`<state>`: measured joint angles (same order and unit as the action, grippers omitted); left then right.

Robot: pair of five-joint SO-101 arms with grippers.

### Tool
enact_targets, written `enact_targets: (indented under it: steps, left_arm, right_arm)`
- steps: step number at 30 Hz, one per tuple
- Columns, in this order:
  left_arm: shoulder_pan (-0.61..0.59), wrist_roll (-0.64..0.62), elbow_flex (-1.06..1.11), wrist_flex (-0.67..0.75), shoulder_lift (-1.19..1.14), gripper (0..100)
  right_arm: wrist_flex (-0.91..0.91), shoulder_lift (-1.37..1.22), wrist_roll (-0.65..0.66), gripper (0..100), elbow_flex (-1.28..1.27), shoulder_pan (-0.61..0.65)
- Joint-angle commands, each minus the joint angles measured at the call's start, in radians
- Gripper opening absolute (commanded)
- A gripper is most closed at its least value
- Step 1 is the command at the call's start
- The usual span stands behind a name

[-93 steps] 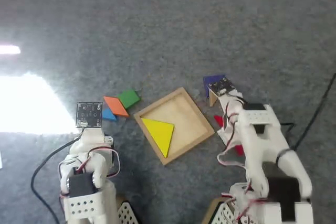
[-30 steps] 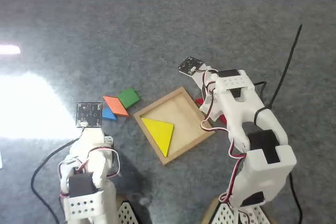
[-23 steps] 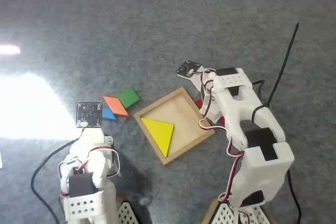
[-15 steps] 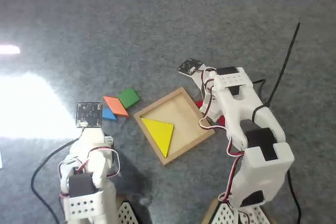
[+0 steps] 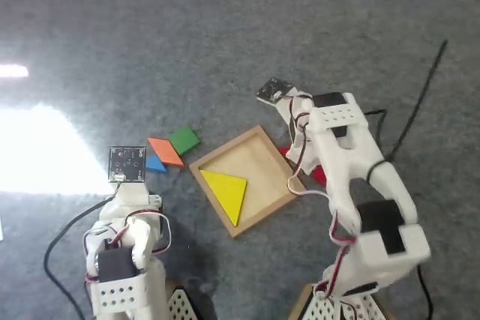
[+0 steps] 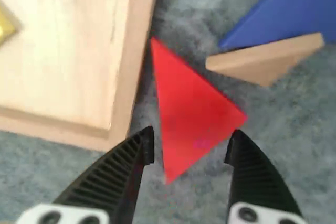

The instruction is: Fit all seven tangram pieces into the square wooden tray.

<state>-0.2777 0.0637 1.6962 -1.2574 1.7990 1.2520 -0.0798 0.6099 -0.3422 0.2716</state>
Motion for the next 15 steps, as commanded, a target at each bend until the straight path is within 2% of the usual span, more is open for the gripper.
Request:
enact_targets:
  steps: [1,5,7,12,15]
  left_arm:
    - [-0.006,-0.002,-0.013,-0.003,0.018,1]
    - [-0.006,-0.002,-0.013,-0.003,0.018,1]
    - [-0.006,-0.002,-0.013,-0.003,0.018,1]
    - [-0.006,-0.002,-0.013,-0.003,0.018,1]
    - [-0.006,-0.002,-0.013,-0.003,0.018,1]
  right_arm:
    - [0.068,0.165,-0.071,20.6,0.025,0.013]
    - [0.082,0.228,-0.192,20.5,0.025,0.077]
    - [0.082,0.239,-0.193,20.5,0.025,0.099]
    - [0.097,0.197,0.038,22.1,-0.020,0.042]
    - [0.015,0.153,0.095,29.2,-0.091,0.051]
